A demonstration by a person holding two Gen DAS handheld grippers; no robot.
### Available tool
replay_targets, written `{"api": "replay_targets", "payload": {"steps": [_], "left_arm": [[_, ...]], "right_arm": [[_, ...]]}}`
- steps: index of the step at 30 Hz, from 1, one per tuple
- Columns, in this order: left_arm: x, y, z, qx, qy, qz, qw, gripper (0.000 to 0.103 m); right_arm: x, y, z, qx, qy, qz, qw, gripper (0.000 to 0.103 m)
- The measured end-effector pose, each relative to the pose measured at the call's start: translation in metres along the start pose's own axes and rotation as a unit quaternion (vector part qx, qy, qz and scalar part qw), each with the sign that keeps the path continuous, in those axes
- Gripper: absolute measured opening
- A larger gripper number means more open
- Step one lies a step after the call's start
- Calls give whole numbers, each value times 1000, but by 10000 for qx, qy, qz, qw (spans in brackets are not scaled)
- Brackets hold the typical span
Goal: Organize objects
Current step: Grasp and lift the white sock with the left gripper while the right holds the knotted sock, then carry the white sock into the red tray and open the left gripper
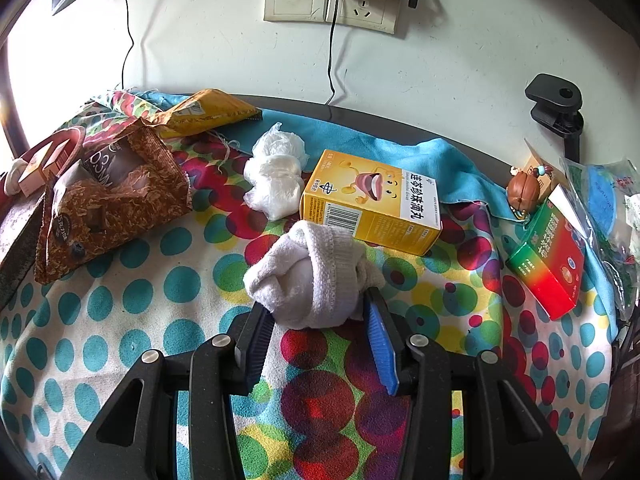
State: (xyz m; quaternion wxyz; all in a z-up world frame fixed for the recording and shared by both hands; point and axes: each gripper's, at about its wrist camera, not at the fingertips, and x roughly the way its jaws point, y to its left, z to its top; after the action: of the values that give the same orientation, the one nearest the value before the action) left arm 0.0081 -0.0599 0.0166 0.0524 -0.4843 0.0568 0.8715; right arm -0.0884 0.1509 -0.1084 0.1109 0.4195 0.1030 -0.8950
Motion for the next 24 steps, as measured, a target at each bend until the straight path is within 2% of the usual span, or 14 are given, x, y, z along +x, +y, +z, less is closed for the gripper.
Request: {"api": "replay_targets", "payload": {"steps": [13,17,24], "left_arm": [[-1,72,-17,-560,55,438,9975,32],[-1,101,-22,-811,27,632,9947,32],[13,156,-33,-1334,212,934,9864,32]], "right_arm": [[-1,0,-1,-28,0,-27,10000,42],[-1,0,0,-49,-2,-51,10000,43],[-1,-1,0,-64,-2,-66,10000,43]]}}
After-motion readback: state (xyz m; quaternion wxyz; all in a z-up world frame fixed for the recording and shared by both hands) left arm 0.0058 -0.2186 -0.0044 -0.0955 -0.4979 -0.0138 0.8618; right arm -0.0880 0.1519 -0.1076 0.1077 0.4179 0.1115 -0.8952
